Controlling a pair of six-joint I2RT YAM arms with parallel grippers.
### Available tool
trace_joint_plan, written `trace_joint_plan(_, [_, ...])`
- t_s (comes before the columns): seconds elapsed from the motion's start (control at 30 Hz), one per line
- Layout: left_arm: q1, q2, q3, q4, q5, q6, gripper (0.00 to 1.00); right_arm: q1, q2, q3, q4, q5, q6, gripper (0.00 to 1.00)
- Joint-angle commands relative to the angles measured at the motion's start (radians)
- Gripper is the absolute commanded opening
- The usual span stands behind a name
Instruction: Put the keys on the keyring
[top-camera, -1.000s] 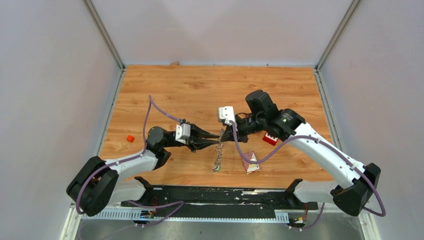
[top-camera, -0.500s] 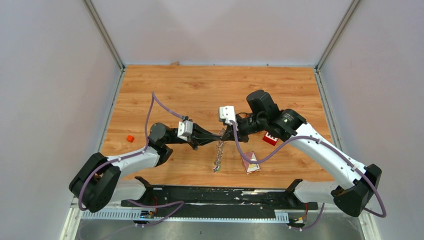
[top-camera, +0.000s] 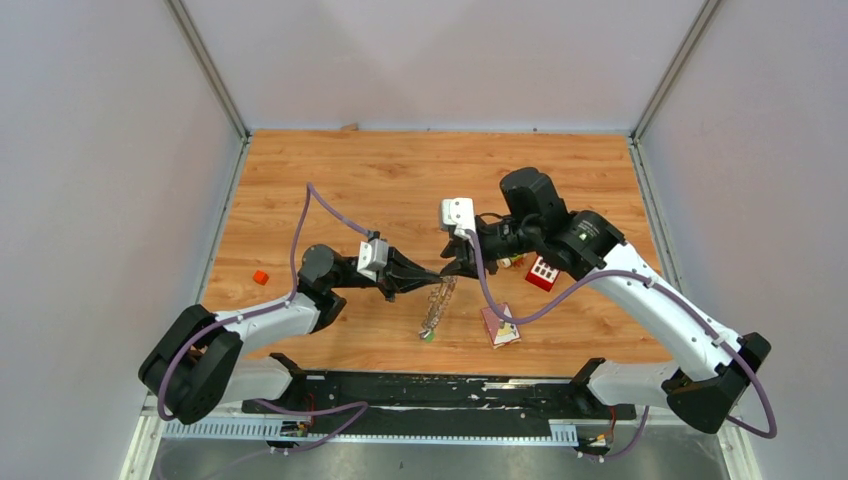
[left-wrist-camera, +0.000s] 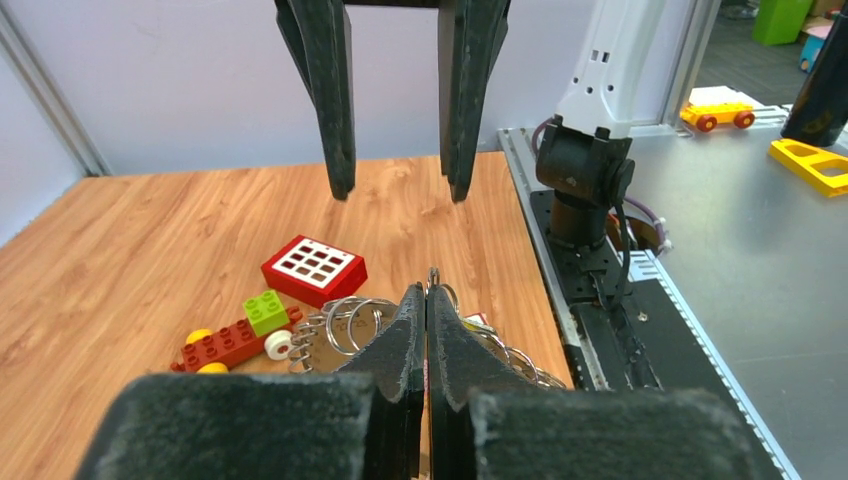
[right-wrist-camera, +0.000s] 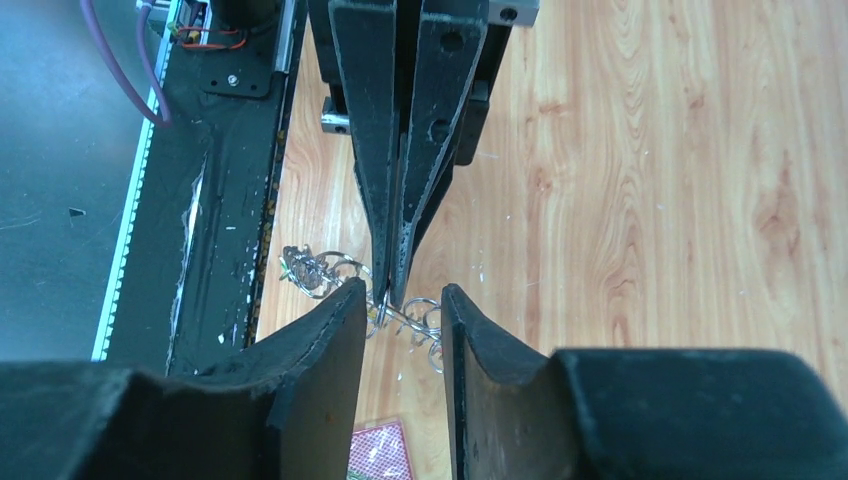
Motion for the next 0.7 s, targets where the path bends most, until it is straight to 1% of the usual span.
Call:
trace_joint_plan(0.0, [0.003,-0.027,0.019,0.045,0.001,-0.012,0.0,0.004,0.019,0.058,-0.037,-0.012,0.008,0.35])
trace_joint_plan(0.2, [0.003,-0.035,0.011,0.048,-0.024,-0.005,0.0,0.005,0.019,0.019,-0.051,-0.005,0.003,0.38])
trace_joint_plan(0.37, [0.003,-0.036,0.01,0.053,-0.04,-0.017,0.0,0.004,0.007,-0.012,-0.053,0.003,-0.006,0.35])
trace_joint_plan(0.53, [0.004,-0.038,-0.02,0.151,-0.082,-0.076,0.0,0.003,-0.041,-0.082,-0.013,-0.004,-0.017,0.34])
trace_joint_plan(0.67, [0.004,-0.041,-0.032,0.229,-0.119,-0.152,0.0,-0.007,-0.073,-0.127,0.014,-0.029,-0.014,0.33])
